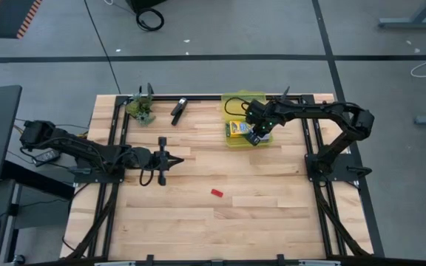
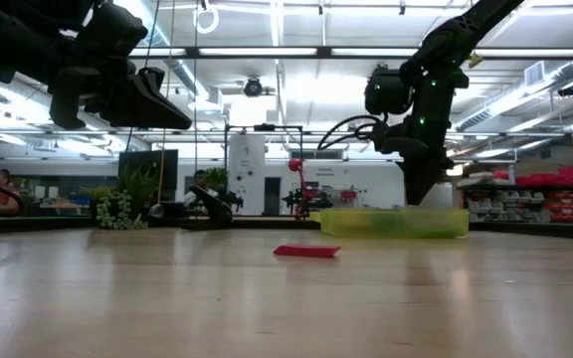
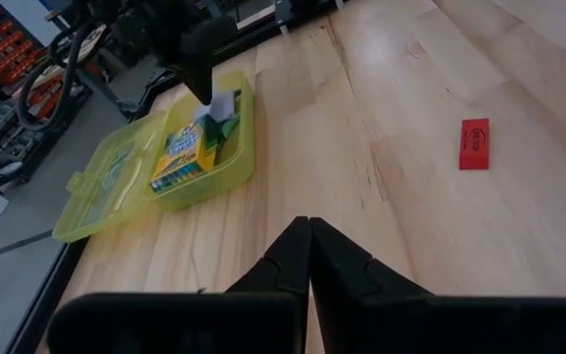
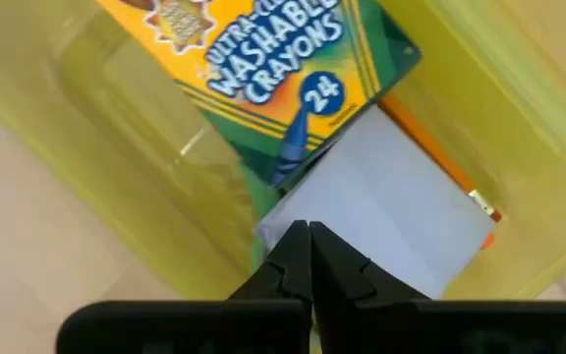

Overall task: Pack school essentials
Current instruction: Put the red eraser into the yellow supply box

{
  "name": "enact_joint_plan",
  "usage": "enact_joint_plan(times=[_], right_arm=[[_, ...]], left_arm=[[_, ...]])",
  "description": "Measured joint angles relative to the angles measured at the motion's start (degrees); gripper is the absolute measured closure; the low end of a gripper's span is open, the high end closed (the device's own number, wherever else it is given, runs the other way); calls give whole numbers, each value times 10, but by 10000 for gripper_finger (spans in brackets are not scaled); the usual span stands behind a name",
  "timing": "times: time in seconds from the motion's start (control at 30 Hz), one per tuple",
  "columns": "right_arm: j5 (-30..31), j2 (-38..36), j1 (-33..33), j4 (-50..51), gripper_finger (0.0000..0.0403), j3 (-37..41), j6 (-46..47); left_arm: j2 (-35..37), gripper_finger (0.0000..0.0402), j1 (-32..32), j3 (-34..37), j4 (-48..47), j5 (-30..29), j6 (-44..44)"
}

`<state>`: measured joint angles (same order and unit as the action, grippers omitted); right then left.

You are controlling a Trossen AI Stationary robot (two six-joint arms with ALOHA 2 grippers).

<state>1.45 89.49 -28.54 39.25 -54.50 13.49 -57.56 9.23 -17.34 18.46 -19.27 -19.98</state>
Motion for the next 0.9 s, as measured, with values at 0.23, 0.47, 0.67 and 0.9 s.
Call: enact_joint_plan(times=[0.23, 0.47, 0.67, 0.9], right_arm=[[-1, 0, 42, 17, 397, -19, 23], [26, 0, 95, 13, 397, -65, 26], [30, 0, 144, -39, 397, -93, -1], [30, 0, 192, -107, 368, -98, -4]], left_arm=[[0, 382, 0, 0, 1, 0, 2], [0, 389, 0, 0, -2, 0, 22], [0, 379, 0, 0, -15, 0, 46], [31, 377, 0, 0, -46, 0, 54]])
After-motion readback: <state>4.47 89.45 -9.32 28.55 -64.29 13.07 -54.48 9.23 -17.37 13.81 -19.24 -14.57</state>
